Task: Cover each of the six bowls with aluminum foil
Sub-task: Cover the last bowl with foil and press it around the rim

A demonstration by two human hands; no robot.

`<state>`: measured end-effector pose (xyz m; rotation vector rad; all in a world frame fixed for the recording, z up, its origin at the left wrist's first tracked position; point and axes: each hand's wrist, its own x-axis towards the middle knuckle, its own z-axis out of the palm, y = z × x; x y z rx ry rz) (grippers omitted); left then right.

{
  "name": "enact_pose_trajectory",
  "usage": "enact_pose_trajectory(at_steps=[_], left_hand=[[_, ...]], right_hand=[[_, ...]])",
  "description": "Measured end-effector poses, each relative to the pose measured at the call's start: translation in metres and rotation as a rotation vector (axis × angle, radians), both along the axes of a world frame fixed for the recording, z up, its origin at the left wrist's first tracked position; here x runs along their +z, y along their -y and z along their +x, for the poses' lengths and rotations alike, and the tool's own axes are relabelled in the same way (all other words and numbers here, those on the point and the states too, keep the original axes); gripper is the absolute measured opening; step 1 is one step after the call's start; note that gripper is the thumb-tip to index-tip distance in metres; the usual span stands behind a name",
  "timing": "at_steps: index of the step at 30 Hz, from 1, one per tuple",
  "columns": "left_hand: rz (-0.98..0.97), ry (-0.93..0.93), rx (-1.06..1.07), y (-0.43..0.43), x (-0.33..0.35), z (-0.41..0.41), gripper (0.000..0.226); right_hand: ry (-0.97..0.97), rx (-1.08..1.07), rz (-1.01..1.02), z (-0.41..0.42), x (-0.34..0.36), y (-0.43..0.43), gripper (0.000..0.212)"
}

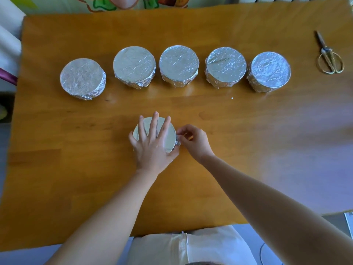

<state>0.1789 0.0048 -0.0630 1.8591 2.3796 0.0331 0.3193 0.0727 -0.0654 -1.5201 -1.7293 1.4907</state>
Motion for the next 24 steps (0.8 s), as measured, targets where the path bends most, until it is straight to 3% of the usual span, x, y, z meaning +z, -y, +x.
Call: enact_pose_trajectory(at_steps=[5, 8, 11, 13, 16, 19, 24], left_hand=[[-0.003, -0.009, 0.007, 0.000, 0.000, 0.000, 0.090], [-0.019, -0.020, 0.007, -0.001, 0.001, 0.000, 0.090], [-0.035, -0.019, 0.000, -0.001, 0.001, -0.001, 0.095], [-0.038, -0.021, -0.006, 0.000, 0.001, -0.001, 0.097], [-0.044, -0.027, -0.001, 0.000, 0.002, 0.000, 0.096], [-0.039, -0.024, -0.001, -0.001, 0.001, 0.000, 0.097], [-0.035, -0.034, 0.005, -0.001, 0.003, 0.000, 0.097]], right_hand=[[0.239, 0.020, 0.026, -0.009, -0.016, 0.002, 0.015], [0.117, -0.161, 0.067, -0.002, -0.007, 0.002, 0.011], [-0.026, -0.069, -0.054, -0.002, -0.003, 0.005, 0.011], [0.017, -0.006, -0.124, -0.006, -0.011, 0.007, 0.012], [0.095, -0.058, -0.046, -0.008, -0.015, 0.008, 0.016], [-0.054, -0.088, 0.048, -0.003, -0.005, 0.007, 0.023], [-0.078, -0.053, 0.053, -0.004, -0.003, 0.002, 0.013]])
